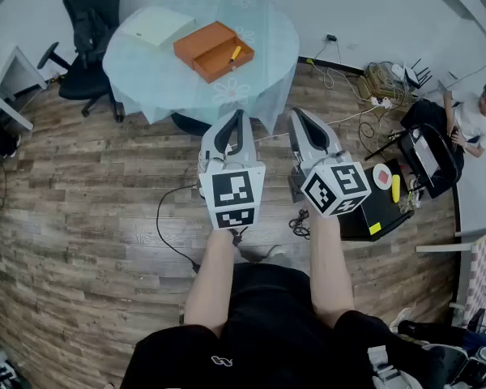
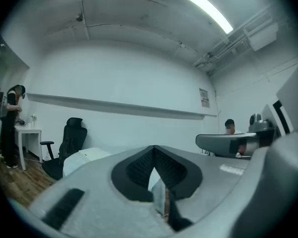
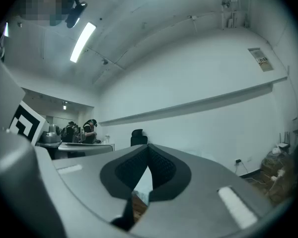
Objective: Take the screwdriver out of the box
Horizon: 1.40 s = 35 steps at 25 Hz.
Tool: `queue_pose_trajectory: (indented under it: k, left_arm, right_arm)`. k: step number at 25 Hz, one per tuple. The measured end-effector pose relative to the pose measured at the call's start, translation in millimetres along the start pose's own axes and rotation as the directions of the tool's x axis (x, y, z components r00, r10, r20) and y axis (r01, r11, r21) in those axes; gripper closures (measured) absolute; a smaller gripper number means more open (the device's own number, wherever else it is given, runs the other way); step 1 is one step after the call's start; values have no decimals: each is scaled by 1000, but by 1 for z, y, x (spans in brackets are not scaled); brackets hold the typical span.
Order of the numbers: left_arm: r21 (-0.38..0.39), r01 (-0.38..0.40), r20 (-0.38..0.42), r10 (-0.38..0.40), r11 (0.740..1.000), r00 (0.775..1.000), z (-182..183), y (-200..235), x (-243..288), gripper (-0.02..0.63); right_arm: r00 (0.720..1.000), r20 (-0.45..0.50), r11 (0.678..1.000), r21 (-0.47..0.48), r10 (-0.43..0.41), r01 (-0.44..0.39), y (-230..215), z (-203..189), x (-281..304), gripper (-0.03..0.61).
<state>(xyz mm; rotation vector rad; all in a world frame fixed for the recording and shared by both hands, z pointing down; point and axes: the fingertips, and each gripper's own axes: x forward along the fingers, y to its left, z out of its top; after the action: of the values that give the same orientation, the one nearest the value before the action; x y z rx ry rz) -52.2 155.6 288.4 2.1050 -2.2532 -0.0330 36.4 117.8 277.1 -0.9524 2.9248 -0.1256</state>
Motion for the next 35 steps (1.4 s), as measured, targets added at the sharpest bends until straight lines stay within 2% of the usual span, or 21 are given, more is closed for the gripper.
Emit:
queue_pose_trajectory:
  k: [4, 9, 19, 26, 35]
  left_arm:
    - [-2, -5, -1, 5, 1000, 1000, -2, 6, 3, 612]
    - [3, -1, 0, 1, 1000, 1000, -2, 8, 4, 612]
    - [-18, 4, 21, -4, 1000, 1000, 5, 14, 14, 612]
    - [-12, 11, 11, -10, 1000, 1000, 4, 10, 33, 612]
    - [-14, -59, -49, 58, 998, 997, -17, 46, 90, 612]
  right_arm:
    - [1000, -3, 1000, -11, 13, -13, 4, -1, 6, 569]
    - [999, 20, 999, 18, -37, 37, -5, 1, 5, 568]
    - [998, 23, 998, -5, -59, 59, -16, 5, 4, 568]
    - [993, 48, 994, 22, -106, 105, -50, 12, 5, 568]
    - [1000, 9, 998, 66, -20, 20, -73, -16, 77, 568]
